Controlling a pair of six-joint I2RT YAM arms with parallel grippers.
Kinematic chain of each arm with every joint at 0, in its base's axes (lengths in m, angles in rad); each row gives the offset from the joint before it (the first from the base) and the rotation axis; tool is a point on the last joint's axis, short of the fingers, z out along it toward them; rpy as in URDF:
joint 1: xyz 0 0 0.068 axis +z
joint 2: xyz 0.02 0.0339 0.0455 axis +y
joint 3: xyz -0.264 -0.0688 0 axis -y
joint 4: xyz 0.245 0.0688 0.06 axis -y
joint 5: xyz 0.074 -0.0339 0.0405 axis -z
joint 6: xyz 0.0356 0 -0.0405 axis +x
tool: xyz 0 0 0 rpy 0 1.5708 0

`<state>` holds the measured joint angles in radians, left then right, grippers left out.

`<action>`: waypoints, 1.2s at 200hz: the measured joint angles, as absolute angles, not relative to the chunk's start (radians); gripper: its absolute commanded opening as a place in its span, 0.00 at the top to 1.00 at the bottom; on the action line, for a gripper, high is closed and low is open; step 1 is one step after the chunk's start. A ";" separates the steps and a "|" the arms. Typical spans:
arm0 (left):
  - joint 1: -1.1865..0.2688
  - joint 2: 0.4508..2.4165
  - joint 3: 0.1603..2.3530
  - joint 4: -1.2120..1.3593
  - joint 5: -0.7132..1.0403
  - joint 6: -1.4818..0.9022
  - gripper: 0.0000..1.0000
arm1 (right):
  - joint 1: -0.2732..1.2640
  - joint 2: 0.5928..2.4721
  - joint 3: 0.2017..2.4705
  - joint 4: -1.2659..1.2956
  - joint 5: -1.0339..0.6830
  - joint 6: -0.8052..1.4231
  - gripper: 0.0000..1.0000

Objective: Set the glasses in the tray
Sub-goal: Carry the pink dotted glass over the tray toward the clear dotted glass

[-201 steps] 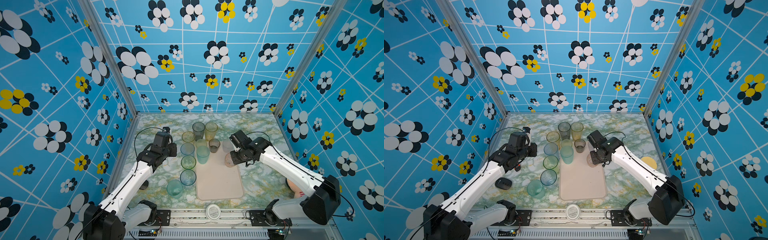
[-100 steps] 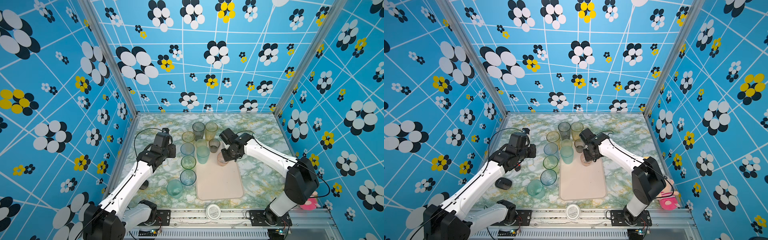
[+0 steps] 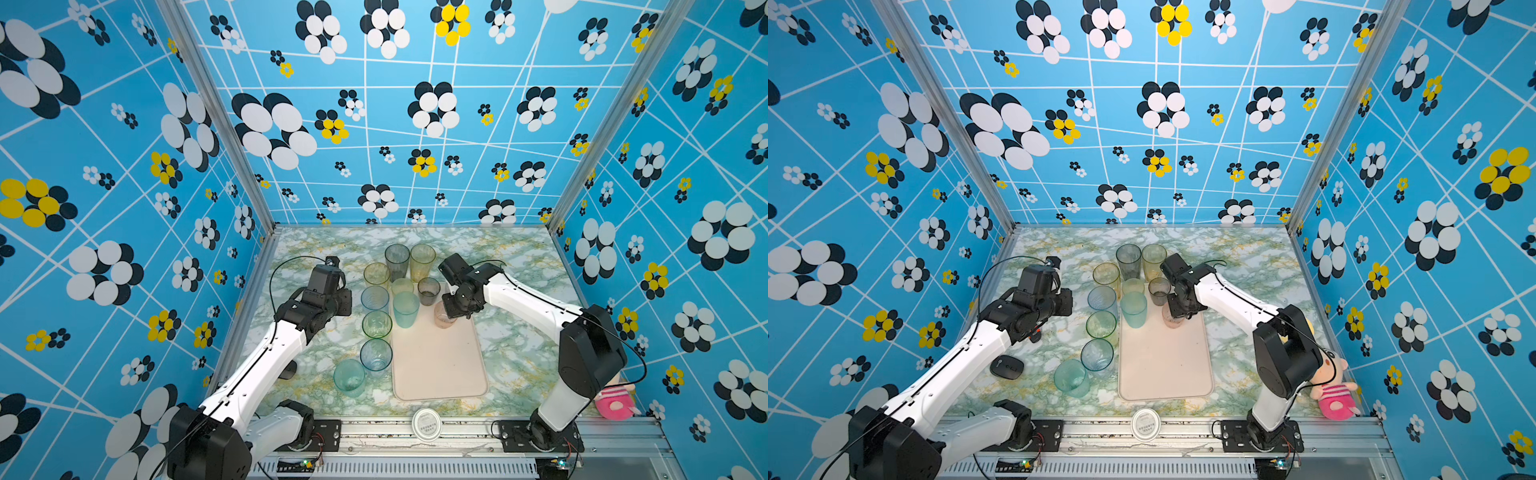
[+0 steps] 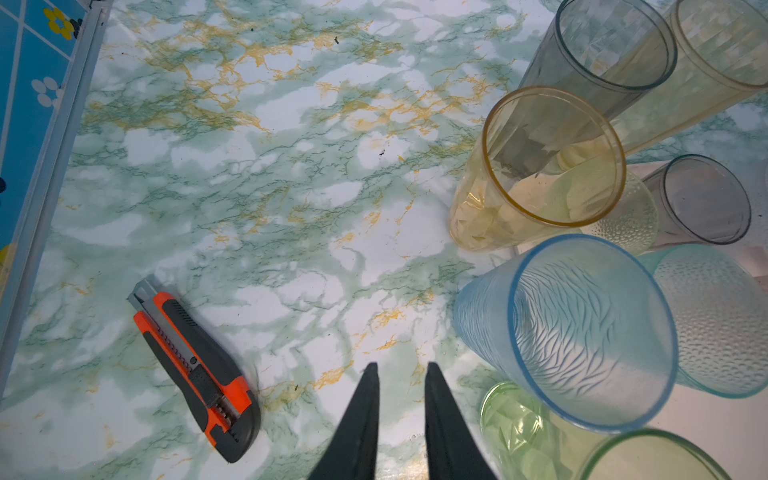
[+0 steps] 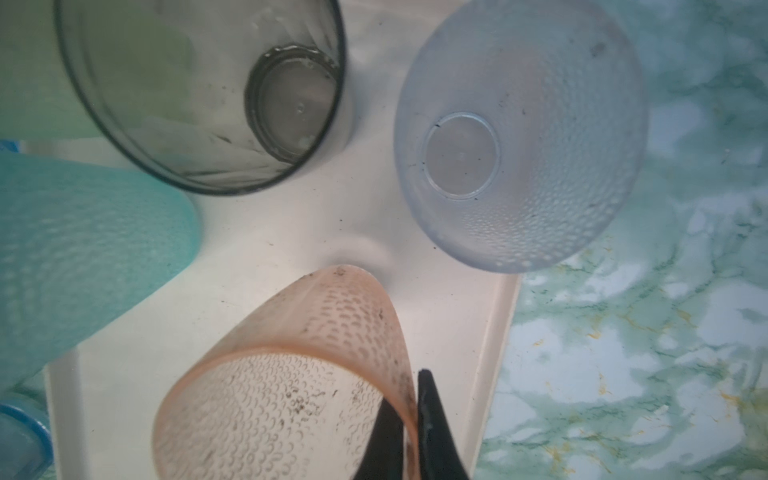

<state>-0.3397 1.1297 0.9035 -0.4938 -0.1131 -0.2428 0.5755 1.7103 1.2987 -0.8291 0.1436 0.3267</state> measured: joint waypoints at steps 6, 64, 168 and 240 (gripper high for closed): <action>-0.340 1.130 0.904 -0.494 -0.113 -0.243 0.77 | 0.564 1.703 1.288 -0.830 0.144 0.326 0.96; -0.338 1.138 0.903 -0.494 -0.113 -0.243 0.77 | 0.520 1.672 1.264 -0.841 0.144 0.322 0.96; -0.327 1.138 0.904 -0.495 -0.113 -0.239 0.77 | 0.472 1.673 1.237 -0.841 0.143 0.303 0.96; -0.319 1.137 0.904 -0.517 -0.113 -0.235 0.76 | 0.449 1.685 1.237 -0.836 0.134 0.299 0.96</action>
